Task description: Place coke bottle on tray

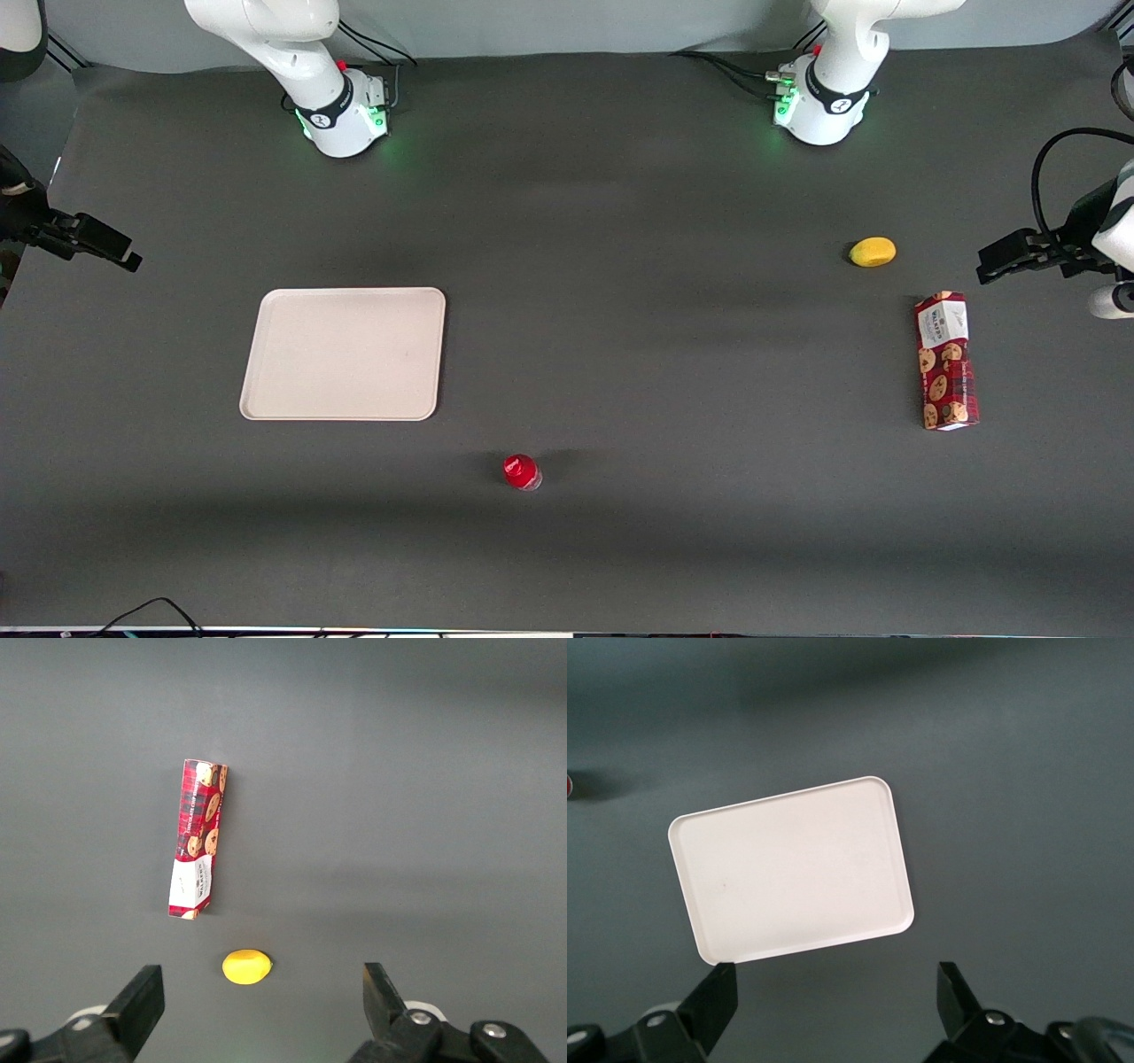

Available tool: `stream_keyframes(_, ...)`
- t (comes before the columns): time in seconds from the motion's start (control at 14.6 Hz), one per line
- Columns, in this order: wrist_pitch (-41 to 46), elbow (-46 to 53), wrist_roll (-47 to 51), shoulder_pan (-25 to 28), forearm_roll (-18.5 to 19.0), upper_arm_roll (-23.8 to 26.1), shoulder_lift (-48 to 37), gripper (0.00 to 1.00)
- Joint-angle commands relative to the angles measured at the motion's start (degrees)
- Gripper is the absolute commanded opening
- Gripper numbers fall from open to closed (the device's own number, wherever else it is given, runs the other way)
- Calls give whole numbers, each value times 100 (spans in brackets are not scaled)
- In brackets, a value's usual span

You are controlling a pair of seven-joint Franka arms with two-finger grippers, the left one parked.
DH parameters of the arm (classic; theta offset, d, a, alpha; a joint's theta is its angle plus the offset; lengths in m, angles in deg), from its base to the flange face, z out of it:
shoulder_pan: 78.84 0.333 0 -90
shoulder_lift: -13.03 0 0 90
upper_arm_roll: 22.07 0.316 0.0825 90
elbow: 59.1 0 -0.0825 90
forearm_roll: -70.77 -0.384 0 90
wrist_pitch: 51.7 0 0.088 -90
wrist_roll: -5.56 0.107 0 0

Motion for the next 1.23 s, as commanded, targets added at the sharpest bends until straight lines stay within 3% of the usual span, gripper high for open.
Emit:
stream_keyframes(0.0, 22, 297, -21, 265, 44, 66, 183, 100)
stream_keyframes(0.34, 22, 394, -12, 1335, 9, -4, 280, 100)
stream_keyframes(0.48, 13, 429, 102, 2282, -17, -318, 350, 100)
stream_keyframes(0.68, 4, 1287, 900, 4014, -17, -1232, 1094, 100)
stream_keyframes(0.89, 4, 2473, 1446, 4423, -201, -1279, 2263, 100)
stream_keyframes(0.96, -4, 2843, 1561, 4484, -385, -1278, 2632, 100)
stream_keyframes(1.16, -354, 3750, 1579, 4502, -483, -1261, 3670, 100)
